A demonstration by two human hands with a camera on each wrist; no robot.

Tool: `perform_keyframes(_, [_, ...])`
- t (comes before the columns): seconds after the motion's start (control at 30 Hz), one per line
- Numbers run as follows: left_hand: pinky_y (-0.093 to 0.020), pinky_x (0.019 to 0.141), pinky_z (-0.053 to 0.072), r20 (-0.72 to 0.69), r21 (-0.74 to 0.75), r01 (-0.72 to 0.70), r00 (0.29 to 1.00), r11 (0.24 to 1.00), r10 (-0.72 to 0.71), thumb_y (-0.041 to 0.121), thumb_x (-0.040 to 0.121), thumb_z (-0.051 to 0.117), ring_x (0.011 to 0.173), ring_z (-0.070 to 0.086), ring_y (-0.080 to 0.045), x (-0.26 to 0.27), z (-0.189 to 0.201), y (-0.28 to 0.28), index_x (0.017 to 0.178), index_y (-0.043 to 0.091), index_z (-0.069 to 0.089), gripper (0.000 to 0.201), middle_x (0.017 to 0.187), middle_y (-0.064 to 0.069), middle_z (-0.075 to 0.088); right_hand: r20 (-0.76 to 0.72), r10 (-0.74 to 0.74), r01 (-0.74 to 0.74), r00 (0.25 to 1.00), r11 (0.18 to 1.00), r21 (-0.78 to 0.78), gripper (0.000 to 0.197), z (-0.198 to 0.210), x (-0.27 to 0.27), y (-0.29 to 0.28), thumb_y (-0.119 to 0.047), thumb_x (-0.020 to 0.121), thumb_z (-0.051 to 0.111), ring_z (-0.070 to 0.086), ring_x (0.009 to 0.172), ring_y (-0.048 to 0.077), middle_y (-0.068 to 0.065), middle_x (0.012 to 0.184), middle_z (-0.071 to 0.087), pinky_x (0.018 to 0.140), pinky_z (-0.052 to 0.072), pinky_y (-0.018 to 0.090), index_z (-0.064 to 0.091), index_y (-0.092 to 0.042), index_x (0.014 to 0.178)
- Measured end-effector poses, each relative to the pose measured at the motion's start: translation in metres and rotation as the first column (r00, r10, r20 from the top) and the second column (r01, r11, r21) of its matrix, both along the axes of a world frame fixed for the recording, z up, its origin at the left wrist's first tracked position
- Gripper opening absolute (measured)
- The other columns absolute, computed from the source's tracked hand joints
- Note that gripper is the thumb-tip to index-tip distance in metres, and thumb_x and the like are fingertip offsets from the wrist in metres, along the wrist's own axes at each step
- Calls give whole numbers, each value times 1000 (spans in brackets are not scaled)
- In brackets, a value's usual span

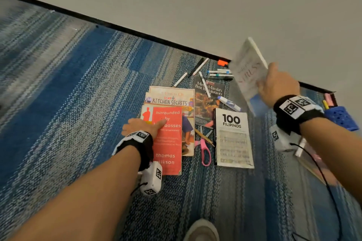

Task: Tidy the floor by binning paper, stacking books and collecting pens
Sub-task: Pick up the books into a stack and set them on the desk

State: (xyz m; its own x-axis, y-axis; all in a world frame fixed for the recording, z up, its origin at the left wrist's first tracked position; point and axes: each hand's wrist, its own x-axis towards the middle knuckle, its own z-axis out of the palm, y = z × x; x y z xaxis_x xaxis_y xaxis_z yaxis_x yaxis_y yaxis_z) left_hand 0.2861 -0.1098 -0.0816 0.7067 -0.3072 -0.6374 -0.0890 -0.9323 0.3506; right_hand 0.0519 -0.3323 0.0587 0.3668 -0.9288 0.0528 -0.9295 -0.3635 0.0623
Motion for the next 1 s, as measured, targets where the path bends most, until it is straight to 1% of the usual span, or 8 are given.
perform_keyframes(0.1, [-44, 92, 50, -117, -139, -83, 991, 987, 67, 83, 52, 67, 112, 58, -38, 8, -1, 20, 119, 7, 61, 101, 126, -15, 60, 308, -58, 18, 949, 991, 132, 40, 20, 23, 33, -30, 94, 55, 58, 102, 46, 30, 114, 60, 76, 42, 40, 42, 1, 116])
perform_keyframes(0.17, [-39, 83, 47, -116, -265, -196, 978, 944, 170, 58, 68, 77, 108, 60, -37, 14, 3, 25, 115, 4, 57, 74, 119, -16, 63, 438, -112, -9, 892, 964, 265, 39, 20, 41, 58, -29, 93, 57, 57, 110, 39, 22, 121, 60, 82, 40, 34, 45, -1, 117])
perform_keyframes(0.27, [-40, 80, 46, -17, -470, -210, 973, 857, 229, 46, 73, 77, 99, 62, -35, 30, 31, 24, 103, 9, 52, 54, 106, -15, 67, 499, -213, -9, 840, 915, 404, 37, -5, 67, 94, -28, 93, 58, 58, 112, 30, 12, 123, 61, 83, 40, 28, 48, -7, 122])
perform_keyframes(0.4, [-42, 79, 53, 6, -685, -258, 933, 681, 360, 48, 71, 79, 87, 65, -29, 72, 66, 21, 96, 15, 50, 51, 93, -4, 67, 567, -373, -2, 734, 834, 552, 37, -71, 93, 136, -25, 89, 63, 61, 107, 28, 11, 122, 64, 93, 48, 38, 52, -10, 120])
perform_keyframes(0.57, [-35, 77, 55, -68, -847, -227, 942, 480, 327, 47, 67, 82, 81, 67, -16, 109, 98, 20, 90, 21, 52, 45, 90, 7, 68, 197, -280, 114, 940, 799, 591, 52, -143, 92, 172, -44, 83, 64, 62, 106, 30, 10, 117, 66, 86, 49, 34, 58, -8, 119])
perform_keyframes(0.7, [-47, 78, 59, -405, -834, -435, 900, 341, 160, 42, 58, 87, 82, 74, -22, 93, 77, 8, 98, 13, 63, 55, 92, -3, 75, 166, -284, 149, 944, 819, 555, 40, -139, 89, 169, -46, 83, 66, 59, 92, 28, 7, 95, 60, 70, 38, 29, 49, -11, 95])
perform_keyframes(0.87, [-46, 80, 58, -378, -753, -352, 923, 556, 73, 46, 60, 84, 82, 72, -25, 39, 41, -16, 92, 11, 66, 51, 89, -4, 74, 220, -339, 245, 915, 898, 367, 30, -120, 52, 137, -38, 87, 61, 59, 96, 33, 14, 100, 63, 78, 45, 34, 58, -9, 92])
perform_keyframes(1.0, [-46, 99, 42, 13, -442, 51, 999, 895, -51, 49, 67, 81, 121, 49, -35, 17, 14, -16, 124, 3, 48, 80, 130, -17, 51, -35, -604, 570, 796, 730, 377, 83, -122, -10, 123, -55, 73, 72, 44, 125, 37, 21, 135, 44, 102, 40, 44, 42, -4, 131])
